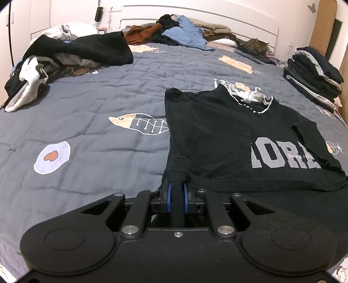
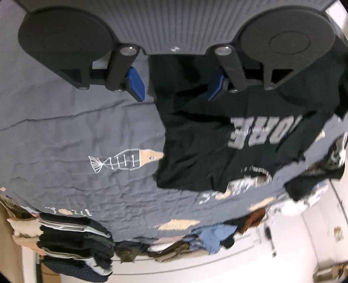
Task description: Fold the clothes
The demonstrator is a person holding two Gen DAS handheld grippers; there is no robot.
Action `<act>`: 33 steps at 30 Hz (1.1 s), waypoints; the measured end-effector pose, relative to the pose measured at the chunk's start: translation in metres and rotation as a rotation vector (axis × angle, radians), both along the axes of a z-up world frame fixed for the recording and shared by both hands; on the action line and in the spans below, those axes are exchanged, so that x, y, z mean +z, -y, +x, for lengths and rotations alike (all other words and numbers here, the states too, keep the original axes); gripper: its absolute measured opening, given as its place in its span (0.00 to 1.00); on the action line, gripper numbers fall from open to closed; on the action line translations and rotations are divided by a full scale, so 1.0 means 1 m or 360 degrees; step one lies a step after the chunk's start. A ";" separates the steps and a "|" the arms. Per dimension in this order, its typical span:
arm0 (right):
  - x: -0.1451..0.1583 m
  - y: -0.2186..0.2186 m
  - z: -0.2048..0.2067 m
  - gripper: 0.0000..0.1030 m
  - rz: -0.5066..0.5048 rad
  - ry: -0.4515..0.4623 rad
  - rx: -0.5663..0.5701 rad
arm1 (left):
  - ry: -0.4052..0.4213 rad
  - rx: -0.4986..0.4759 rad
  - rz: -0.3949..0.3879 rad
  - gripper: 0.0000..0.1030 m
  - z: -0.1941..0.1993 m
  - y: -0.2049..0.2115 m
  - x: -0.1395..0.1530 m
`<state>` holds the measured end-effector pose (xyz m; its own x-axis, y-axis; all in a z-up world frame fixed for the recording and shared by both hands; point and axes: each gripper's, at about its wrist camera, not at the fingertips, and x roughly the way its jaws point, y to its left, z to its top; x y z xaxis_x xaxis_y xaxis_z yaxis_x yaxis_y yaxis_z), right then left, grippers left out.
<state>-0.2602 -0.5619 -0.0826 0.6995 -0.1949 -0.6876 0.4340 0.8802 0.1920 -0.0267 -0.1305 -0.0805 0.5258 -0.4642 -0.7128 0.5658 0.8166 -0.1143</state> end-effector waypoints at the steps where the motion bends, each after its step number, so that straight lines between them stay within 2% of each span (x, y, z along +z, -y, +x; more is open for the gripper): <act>1: -0.001 0.000 -0.001 0.61 -0.0010 -0.0013 0.0022 | -0.0002 0.0000 0.0001 0.11 0.000 0.000 0.000; 7: -0.007 -0.006 0.003 0.61 -0.0157 -0.0114 0.0112 | -0.0004 0.0003 0.0008 0.11 0.000 0.001 -0.001; 11: -0.015 0.001 0.011 0.61 -0.0120 -0.0115 0.0100 | 0.0002 -0.0002 0.0021 0.11 0.000 0.002 -0.002; 19: -0.027 0.007 0.026 0.61 0.0056 -0.0028 0.0088 | -0.0009 0.0004 0.0031 0.11 0.001 0.003 -0.004; 21: -0.027 0.003 0.027 0.56 0.0021 -0.0022 0.0084 | -0.0012 0.0005 0.0033 0.11 0.002 0.003 -0.004; 22: -0.026 0.003 0.027 0.49 0.0018 -0.0017 0.0080 | -0.0013 0.0005 0.0034 0.11 0.002 0.003 -0.004; 23: -0.024 0.004 0.026 0.30 0.0034 -0.0003 0.0073 | -0.0013 0.0005 0.0034 0.11 0.002 0.003 -0.004; 25: -0.019 0.006 0.023 0.15 0.0067 0.0025 0.0060 | -0.0013 0.0005 0.0035 0.11 0.002 0.004 -0.004; 26: -0.017 0.007 0.021 0.12 0.0083 0.0039 0.0053 | -0.0013 0.0005 0.0035 0.11 0.002 0.004 -0.004; 33: 0.000 0.013 0.011 0.11 0.0180 0.0123 0.0018 | -0.0015 0.0004 0.0041 0.12 0.002 0.004 -0.004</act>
